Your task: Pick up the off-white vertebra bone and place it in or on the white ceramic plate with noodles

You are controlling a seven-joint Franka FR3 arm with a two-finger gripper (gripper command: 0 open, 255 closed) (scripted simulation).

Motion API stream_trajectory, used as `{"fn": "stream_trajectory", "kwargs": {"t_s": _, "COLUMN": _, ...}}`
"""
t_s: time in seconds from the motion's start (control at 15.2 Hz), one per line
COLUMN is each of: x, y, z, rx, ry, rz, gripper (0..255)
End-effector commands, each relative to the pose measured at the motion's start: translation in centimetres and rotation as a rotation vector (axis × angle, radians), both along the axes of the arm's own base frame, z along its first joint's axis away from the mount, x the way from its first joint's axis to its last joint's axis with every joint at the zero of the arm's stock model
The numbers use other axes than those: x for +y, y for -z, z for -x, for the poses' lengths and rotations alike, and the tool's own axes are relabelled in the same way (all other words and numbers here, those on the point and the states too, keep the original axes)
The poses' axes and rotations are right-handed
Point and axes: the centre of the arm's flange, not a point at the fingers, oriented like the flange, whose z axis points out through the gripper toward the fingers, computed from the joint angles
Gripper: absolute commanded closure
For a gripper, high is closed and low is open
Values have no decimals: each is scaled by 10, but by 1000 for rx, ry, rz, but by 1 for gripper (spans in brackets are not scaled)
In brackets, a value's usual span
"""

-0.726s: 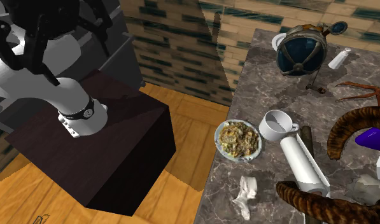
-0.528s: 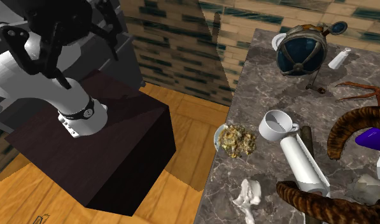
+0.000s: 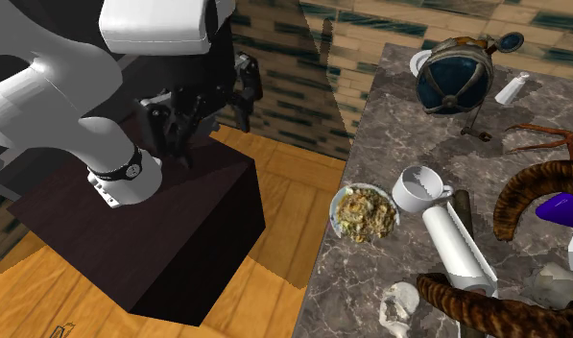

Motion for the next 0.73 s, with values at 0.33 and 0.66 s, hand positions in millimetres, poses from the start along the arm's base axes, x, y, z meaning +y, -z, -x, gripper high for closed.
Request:
{"fn": "stream_trajectory", "kwargs": {"t_s": 0.33, "x": 34, "y": 58, "z": -72, "rx": 21, "ry": 86, "rz": 20, "gripper": 0}}
{"fn": "stream_trajectory", "kwargs": {"t_s": 0.66, "x": 52, "y": 101, "z": -123, "rx": 37, "ry": 147, "rz": 35, "gripper": 0}}
